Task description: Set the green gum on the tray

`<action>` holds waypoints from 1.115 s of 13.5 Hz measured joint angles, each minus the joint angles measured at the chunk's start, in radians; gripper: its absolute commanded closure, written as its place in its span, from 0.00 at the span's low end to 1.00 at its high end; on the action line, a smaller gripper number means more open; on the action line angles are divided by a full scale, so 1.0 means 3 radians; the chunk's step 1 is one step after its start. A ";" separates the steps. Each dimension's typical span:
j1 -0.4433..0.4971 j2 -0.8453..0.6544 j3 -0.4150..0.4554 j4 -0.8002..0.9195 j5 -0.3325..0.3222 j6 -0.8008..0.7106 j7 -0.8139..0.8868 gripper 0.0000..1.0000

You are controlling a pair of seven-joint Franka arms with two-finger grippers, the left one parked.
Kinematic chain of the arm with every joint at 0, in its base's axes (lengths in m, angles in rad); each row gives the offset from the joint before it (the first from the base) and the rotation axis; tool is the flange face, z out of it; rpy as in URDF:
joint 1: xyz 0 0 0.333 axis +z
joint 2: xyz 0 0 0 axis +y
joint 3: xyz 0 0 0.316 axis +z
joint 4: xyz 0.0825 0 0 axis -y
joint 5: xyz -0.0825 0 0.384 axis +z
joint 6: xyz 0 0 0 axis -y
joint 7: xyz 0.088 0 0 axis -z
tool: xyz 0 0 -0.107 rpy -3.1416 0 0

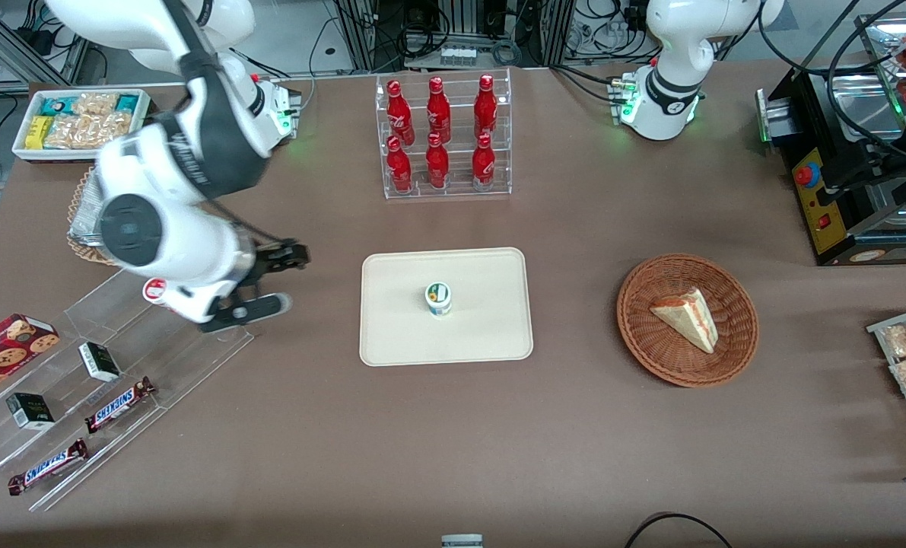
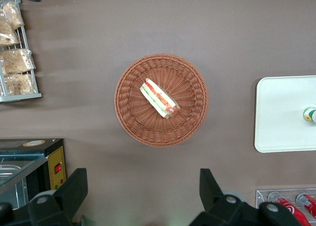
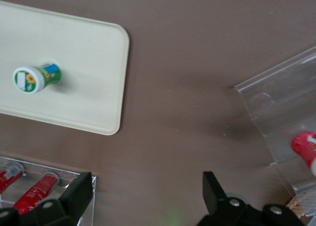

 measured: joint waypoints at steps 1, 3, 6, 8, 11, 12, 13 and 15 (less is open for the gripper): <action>-0.0126 -0.0050 0.0005 -0.0041 0.0000 0.0000 -0.0032 0.01; -0.0389 -0.0166 0.0034 -0.0111 -0.0001 0.0000 -0.0098 0.01; -0.0660 -0.0364 0.0123 -0.0230 -0.0260 -0.0006 -0.0375 0.01; -0.0843 -0.0493 0.0192 -0.0308 -0.0329 -0.0057 -0.0480 0.01; -0.1082 -0.0623 0.0259 -0.0367 -0.0342 -0.0143 -0.0530 0.01; -0.1104 -0.0656 0.0260 -0.0369 -0.0346 -0.0191 -0.0533 0.01; -0.1116 -0.0692 0.0263 -0.0371 -0.0353 -0.0249 -0.0533 0.01; -0.1143 -0.0773 0.0265 -0.0375 -0.0366 -0.0367 -0.0531 0.01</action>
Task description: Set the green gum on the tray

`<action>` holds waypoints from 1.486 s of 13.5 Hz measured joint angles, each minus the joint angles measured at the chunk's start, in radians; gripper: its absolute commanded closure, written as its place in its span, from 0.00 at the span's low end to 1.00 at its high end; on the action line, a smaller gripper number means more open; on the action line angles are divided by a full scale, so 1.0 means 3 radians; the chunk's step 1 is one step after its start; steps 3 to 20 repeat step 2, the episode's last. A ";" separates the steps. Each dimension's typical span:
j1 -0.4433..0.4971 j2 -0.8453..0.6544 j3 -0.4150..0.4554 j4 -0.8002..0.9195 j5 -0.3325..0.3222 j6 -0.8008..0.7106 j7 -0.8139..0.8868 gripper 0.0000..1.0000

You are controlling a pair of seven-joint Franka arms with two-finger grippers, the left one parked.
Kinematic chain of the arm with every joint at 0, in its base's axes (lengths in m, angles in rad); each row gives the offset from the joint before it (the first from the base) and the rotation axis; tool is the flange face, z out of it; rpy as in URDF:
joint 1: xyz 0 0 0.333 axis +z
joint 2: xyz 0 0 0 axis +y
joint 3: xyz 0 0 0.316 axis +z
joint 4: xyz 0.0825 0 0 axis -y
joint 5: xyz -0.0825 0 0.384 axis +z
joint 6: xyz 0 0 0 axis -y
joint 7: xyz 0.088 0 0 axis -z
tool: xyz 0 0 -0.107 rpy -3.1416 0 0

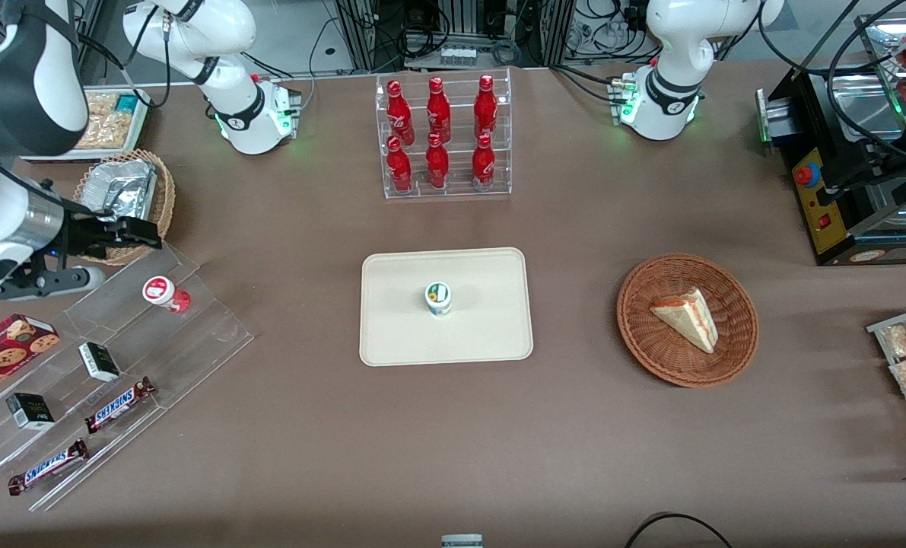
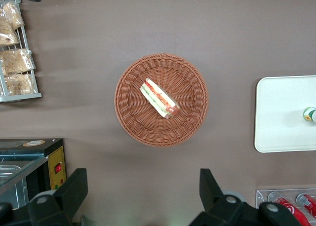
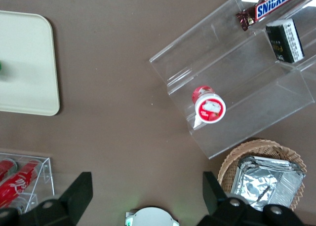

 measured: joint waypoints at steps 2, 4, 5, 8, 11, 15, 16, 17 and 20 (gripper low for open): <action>-0.0039 -0.0062 0.0001 -0.0005 -0.0064 -0.0064 0.0000 0.01; -0.0039 -0.0062 0.0001 -0.0005 -0.0064 -0.0064 0.0000 0.01; -0.0039 -0.0062 0.0001 -0.0005 -0.0064 -0.0064 0.0000 0.01; -0.0039 -0.0062 0.0001 -0.0005 -0.0064 -0.0064 0.0000 0.01; -0.0039 -0.0062 0.0001 -0.0005 -0.0064 -0.0064 0.0000 0.01; -0.0039 -0.0062 0.0001 -0.0005 -0.0064 -0.0064 0.0000 0.01; -0.0039 -0.0062 0.0001 -0.0005 -0.0064 -0.0064 0.0000 0.01; -0.0039 -0.0062 0.0001 -0.0005 -0.0064 -0.0064 0.0000 0.01; -0.0039 -0.0062 0.0001 -0.0005 -0.0064 -0.0064 0.0000 0.01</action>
